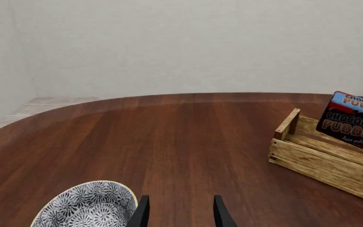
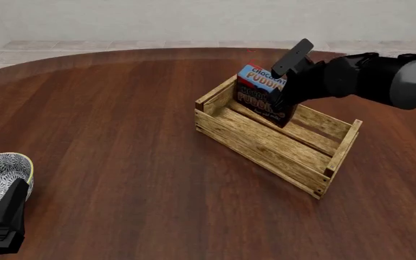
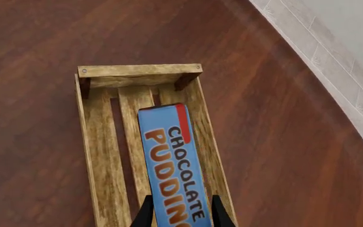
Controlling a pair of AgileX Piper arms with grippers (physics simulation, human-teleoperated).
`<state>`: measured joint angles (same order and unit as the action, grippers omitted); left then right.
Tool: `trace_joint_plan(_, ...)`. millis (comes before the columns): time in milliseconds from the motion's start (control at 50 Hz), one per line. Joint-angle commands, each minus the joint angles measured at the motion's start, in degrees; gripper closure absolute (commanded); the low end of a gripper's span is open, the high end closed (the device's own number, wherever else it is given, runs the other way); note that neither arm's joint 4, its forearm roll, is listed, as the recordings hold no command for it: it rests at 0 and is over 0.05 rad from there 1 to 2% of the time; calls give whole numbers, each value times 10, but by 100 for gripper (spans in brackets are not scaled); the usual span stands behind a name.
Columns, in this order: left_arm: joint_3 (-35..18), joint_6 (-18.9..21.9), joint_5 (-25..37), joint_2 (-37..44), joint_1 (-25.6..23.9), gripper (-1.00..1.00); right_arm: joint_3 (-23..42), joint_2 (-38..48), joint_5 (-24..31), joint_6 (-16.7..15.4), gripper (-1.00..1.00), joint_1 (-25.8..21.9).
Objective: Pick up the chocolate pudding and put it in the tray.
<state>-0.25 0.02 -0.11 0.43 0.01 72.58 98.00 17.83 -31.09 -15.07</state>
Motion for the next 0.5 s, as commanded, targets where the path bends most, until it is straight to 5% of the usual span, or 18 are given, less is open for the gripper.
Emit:
trace_joint_plan(20, 0, 0, 0, 0, 0, -100, -1, 8, -8, 17, 100, -4)
trace_joint_plan(500, 0, 0, 0, 0, 0, -100, -12, 22, -23, 24, 100, -7)
